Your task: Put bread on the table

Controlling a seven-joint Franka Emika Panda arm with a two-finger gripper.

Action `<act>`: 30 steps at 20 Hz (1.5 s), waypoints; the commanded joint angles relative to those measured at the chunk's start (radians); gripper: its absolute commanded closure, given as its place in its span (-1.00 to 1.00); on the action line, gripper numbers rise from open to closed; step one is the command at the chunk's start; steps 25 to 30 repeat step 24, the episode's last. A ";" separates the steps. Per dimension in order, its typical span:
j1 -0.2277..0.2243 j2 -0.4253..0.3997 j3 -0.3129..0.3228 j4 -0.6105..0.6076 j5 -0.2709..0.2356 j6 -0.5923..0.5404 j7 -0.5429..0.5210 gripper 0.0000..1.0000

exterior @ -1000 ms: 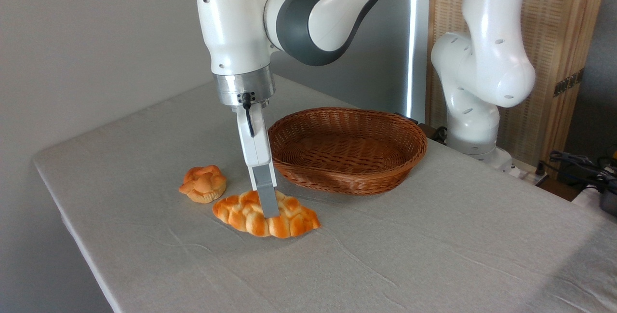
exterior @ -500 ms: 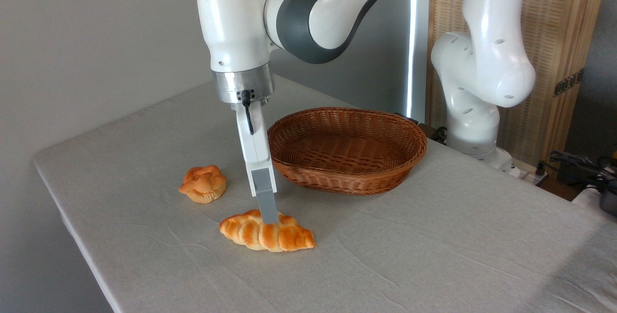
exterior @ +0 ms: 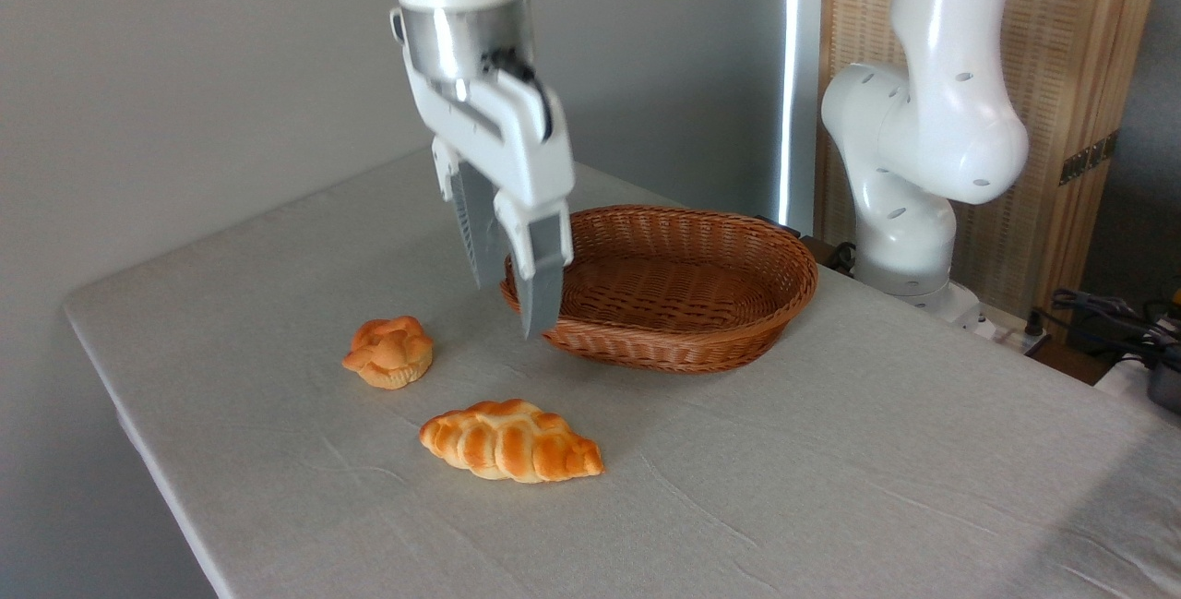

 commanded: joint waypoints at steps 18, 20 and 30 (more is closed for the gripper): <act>0.145 0.112 -0.160 0.276 -0.017 -0.181 -0.152 -1.00; 0.145 0.112 -0.151 0.276 -0.017 -0.181 -0.150 -1.00; 0.145 0.112 -0.149 0.275 -0.005 -0.184 -0.144 -1.00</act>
